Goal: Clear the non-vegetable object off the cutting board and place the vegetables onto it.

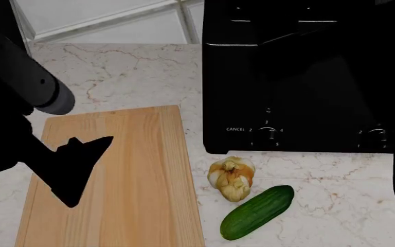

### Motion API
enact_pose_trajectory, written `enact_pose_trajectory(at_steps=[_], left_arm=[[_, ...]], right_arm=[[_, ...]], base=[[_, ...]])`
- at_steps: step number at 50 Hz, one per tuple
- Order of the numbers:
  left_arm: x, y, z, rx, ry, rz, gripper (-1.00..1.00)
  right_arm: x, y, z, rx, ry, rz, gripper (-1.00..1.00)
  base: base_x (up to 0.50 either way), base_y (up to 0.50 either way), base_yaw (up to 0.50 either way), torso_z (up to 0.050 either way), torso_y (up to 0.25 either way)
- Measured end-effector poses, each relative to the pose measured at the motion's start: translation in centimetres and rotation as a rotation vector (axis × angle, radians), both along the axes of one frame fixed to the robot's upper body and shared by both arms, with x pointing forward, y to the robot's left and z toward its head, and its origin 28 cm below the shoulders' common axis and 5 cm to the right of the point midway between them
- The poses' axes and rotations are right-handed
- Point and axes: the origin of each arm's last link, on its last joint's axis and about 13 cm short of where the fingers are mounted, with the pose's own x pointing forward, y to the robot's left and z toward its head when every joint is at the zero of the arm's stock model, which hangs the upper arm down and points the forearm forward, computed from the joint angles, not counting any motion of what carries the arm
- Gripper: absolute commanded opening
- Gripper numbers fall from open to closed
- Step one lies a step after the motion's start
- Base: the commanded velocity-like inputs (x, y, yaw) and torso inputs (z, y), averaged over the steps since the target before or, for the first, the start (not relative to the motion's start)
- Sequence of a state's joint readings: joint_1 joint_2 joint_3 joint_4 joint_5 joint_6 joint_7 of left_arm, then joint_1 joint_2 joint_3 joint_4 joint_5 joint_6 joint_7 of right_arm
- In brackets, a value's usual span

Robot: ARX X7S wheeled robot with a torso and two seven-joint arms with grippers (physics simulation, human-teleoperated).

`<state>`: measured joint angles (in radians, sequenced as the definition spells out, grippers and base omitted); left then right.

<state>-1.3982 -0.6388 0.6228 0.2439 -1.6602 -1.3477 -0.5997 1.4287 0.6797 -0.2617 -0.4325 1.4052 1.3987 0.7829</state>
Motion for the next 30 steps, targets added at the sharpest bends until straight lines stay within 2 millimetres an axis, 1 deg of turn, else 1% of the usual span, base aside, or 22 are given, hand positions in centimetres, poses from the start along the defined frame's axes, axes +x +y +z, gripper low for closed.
enact_pose_trajectory(at_steps=[17,30], left_arm=[[2.1,-3.4,0.7,0.020,0.043,-0.144,1.00],[4.1,-5.7,2.3,0.029,0.120,-0.217,1.00]], right_arm=[[0.0,-0.4,-0.6,0.003,0.029,-0.018,1.00],[0.0,-0.3,-0.9,0.005,0.043,-0.013,1.00]], base=[[0.00,0.00,0.00,0.000,0.000],[0.00,0.00,0.00,0.000,0.000]])
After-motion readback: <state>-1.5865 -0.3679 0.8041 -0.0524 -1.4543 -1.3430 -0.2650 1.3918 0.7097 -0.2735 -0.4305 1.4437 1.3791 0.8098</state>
